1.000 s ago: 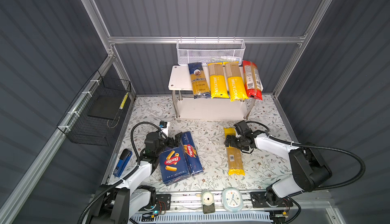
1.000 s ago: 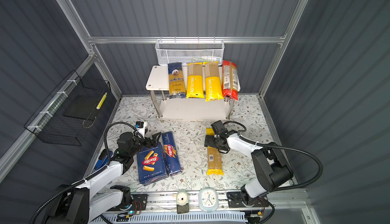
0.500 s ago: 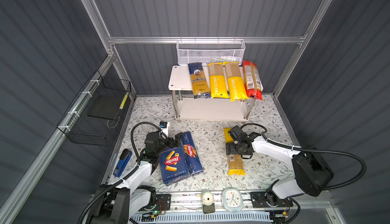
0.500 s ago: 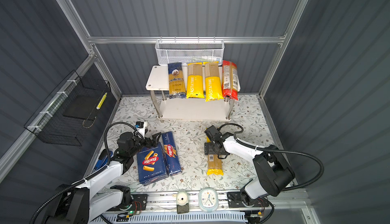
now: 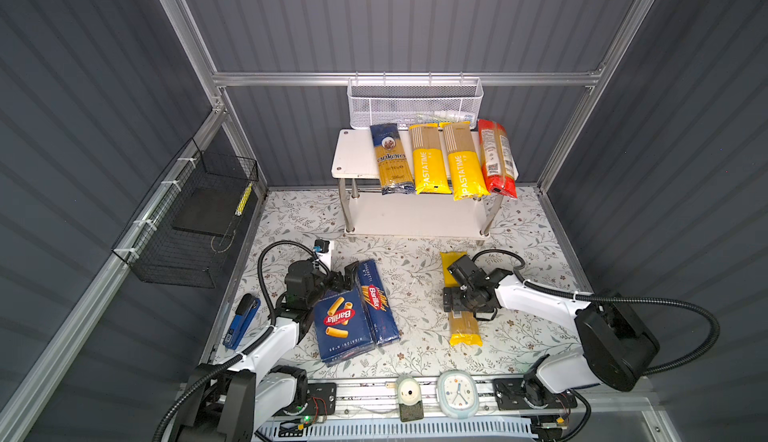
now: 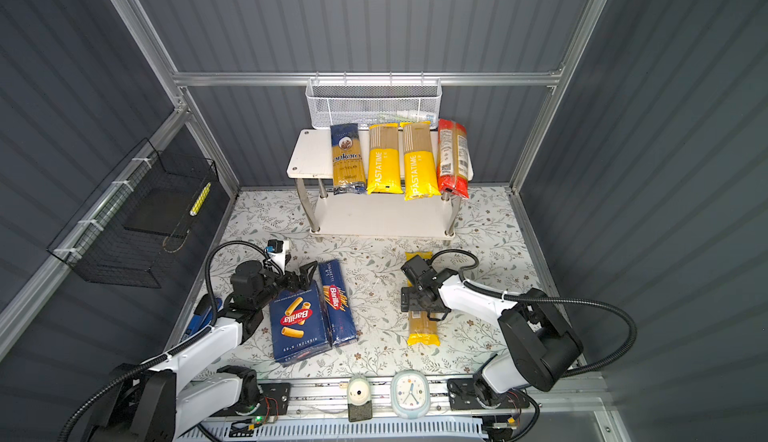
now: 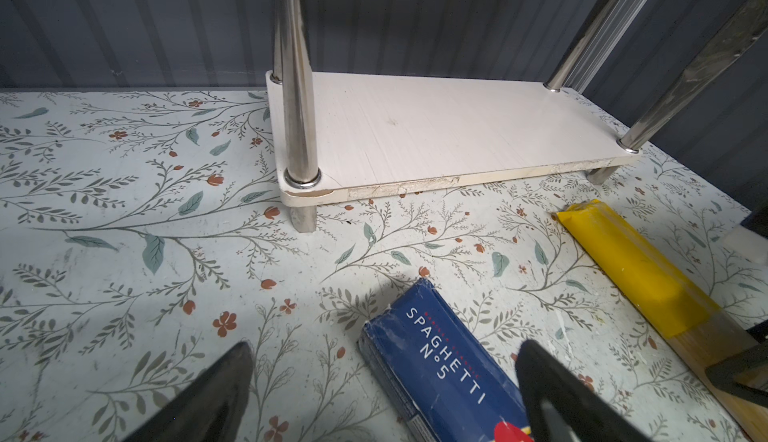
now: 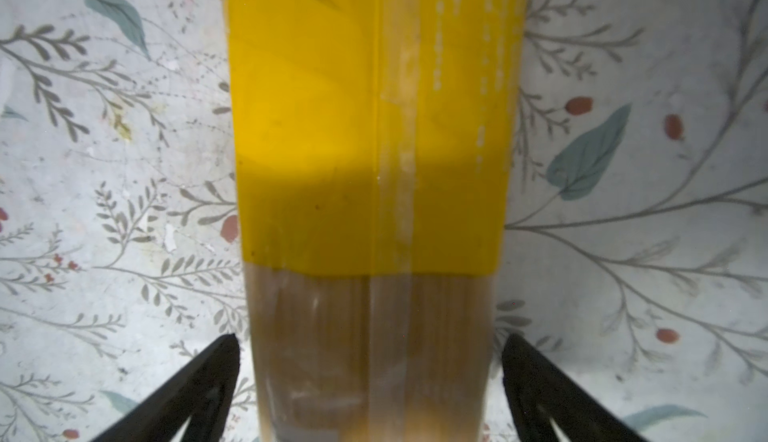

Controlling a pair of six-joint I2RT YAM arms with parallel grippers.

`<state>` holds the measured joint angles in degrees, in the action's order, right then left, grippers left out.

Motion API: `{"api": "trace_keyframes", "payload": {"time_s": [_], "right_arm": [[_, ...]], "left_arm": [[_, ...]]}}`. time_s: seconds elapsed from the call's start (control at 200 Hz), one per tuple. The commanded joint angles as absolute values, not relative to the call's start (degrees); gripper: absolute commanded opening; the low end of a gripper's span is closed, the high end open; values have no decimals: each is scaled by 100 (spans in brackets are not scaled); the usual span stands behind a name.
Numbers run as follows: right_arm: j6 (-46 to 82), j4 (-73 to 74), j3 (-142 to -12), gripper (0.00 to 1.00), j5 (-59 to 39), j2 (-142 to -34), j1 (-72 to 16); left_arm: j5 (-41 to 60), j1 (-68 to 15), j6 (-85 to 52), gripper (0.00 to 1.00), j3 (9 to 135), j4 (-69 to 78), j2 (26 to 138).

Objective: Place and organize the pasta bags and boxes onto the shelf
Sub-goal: 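Lower the right gripper and close it on the yellow bag's middle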

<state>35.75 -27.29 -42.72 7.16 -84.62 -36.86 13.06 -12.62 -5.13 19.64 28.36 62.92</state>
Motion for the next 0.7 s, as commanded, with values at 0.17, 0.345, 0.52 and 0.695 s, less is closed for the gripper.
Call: {"api": "trace_keyframes", "payload": {"time_s": [0.17,0.345,0.52,0.695], "right_arm": [[3692,-2699,-4097,99,829,-8587,-3709],[3689,-2524,-3991,99,738,-8590,-3710],[3663,-2490,-3983,96,699,-8666,-3709],[3643,-2378,-3937,89,612,-8626,-3710]], "left_arm": [[1301,-1266,-541,100,2054,2849,6323],[1307,-1268,-536,100,2057,2850,6320],[1305,-1265,-536,100,2049,2859,6322],[1301,-1261,-536,100,2053,2851,6319]]}}
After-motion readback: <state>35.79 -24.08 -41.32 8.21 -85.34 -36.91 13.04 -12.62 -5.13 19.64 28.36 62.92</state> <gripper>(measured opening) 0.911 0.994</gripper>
